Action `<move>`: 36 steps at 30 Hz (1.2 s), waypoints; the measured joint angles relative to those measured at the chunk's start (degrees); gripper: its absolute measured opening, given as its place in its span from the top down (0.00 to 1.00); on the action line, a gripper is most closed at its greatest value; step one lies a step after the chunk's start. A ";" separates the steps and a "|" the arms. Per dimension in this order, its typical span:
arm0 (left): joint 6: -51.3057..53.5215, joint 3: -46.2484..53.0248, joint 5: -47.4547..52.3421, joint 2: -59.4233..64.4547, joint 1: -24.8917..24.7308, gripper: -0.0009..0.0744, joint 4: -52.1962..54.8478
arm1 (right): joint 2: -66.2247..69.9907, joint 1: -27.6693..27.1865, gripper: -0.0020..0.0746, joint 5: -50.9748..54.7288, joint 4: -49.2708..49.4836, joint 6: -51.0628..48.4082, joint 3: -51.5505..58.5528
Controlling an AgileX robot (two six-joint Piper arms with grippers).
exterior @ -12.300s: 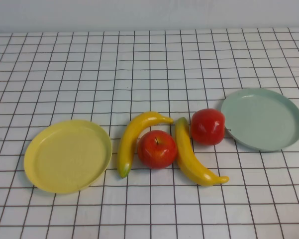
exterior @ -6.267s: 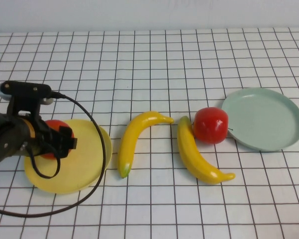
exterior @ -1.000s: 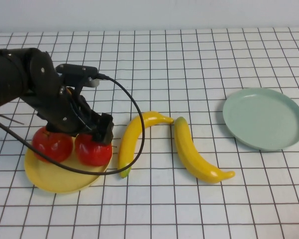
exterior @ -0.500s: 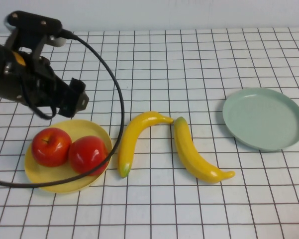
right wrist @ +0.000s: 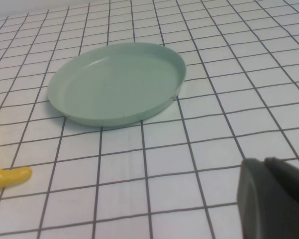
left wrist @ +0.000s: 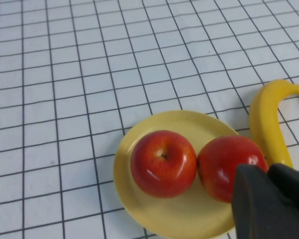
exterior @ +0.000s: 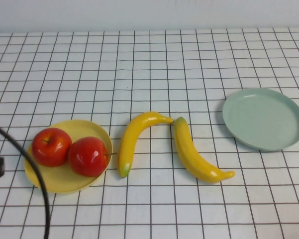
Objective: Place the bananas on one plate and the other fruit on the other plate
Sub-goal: Put another type of fruit in the right plate
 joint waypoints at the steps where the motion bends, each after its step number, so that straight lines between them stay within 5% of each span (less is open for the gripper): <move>1: -0.97 1.01 0.70 -2.46 0.00 0.95 0.83 | 0.00 0.00 0.99 0.00 0.00 0.00 0.00; 12: -3.44 8.19 10.77 -27.75 0.00 0.99 5.39 | 0.00 0.00 0.99 0.00 0.00 0.00 0.00; 27: -13.67 25.56 -0.31 -38.47 0.60 0.99 21.17 | 0.00 0.00 0.99 0.00 0.00 0.00 0.00; 36: -11.05 35.38 -9.18 -39.96 8.39 0.99 16.60 | 0.00 0.00 0.99 0.00 0.00 0.00 0.00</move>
